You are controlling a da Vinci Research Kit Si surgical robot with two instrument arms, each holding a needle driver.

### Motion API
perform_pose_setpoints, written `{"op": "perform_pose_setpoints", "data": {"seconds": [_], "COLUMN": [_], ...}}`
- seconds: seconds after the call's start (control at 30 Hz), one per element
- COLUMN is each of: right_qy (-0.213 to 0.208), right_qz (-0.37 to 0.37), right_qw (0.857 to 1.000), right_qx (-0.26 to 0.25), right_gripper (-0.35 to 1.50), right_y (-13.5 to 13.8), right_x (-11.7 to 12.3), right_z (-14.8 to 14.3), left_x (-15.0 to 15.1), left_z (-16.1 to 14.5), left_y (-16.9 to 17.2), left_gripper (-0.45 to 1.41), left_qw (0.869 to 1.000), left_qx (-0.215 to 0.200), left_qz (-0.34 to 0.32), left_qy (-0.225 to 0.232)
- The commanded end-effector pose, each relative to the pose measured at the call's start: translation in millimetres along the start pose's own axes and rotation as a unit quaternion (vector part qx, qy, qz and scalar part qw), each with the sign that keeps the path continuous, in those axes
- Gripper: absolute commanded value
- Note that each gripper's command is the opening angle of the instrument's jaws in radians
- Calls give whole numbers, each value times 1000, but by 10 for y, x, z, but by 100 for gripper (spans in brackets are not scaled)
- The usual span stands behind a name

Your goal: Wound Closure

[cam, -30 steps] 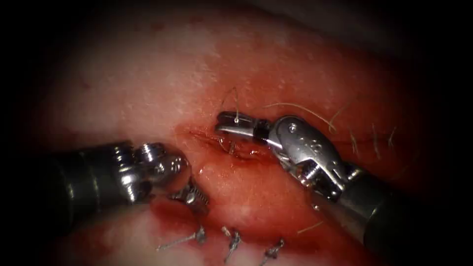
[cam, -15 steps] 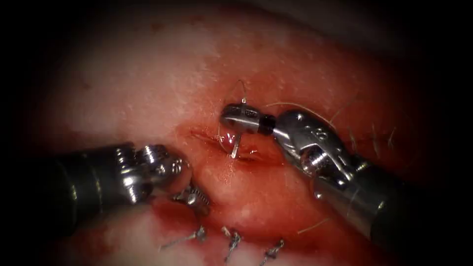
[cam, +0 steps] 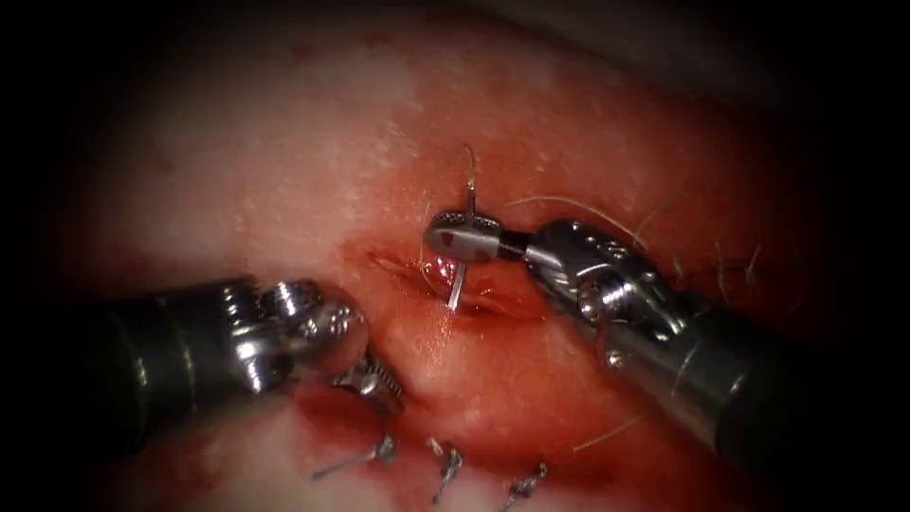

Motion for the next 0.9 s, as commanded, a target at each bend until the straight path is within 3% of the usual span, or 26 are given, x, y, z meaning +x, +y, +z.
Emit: {"op": "perform_pose_setpoints", "data": {"seconds": [0.03, 0.33, 0.47, 0.9], "right_qy": [3, -2, -9, -9], "right_qz": [1, 93, 164, 281], "right_qw": [1000, 996, 986, 960], "right_qx": [6, 16, 14, 17], "right_gripper": [-35, -35, -35, -35], "right_y": [-1, -7, -13, -25], "right_x": [5, -3, -8, -9], "right_z": [11, 13, 15, 21], "left_x": [5, 4, 4, 4], "left_z": [3, 2, 2, 3], "left_y": [-5, -7, -7, -9], "left_gripper": [10, 10, 9, 8], "left_qw": [1000, 1000, 1000, 1000], "left_qx": [0, -1, -1, 0], "left_qz": [1, 1, 2, 2], "left_qy": [0, -1, -1, -1]}}
